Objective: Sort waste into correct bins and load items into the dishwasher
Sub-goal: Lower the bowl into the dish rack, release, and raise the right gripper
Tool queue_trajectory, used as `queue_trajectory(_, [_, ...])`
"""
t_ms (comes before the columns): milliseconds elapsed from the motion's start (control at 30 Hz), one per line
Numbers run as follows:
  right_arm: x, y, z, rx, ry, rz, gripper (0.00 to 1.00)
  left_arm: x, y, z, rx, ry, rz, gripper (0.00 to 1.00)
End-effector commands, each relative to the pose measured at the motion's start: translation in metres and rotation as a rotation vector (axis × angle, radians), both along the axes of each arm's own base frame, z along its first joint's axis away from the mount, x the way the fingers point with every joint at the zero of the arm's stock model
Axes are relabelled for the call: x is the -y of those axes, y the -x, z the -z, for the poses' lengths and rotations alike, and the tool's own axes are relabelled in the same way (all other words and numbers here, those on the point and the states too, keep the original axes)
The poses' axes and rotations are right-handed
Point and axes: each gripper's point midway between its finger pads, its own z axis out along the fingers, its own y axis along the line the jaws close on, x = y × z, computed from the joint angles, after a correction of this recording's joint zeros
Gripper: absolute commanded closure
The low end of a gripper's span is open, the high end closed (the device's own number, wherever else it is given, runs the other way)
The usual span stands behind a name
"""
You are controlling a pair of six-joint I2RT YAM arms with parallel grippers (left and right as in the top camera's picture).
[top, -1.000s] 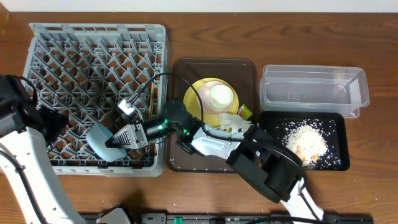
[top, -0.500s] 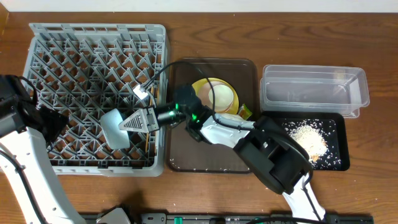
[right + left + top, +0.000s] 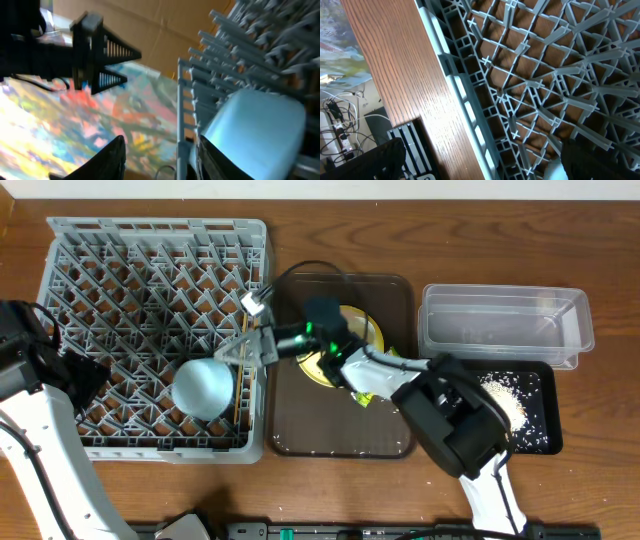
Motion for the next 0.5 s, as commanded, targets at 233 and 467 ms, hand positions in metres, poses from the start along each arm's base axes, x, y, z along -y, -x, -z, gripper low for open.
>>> queue_trajectory(233, [0.061, -0.058, -0.046, 0.03, -0.024, 0.119, 0.54, -0.001, 0.002, -0.002, 0.0, -0.005, -0.007, 0.0])
queue_trajectory(467, [0.141, -0.112, -0.06, 0.036, 0.105, 0.331, 0.61, -0.001, 0.002, -0.002, 0.0, -0.005, -0.007, 0.0])
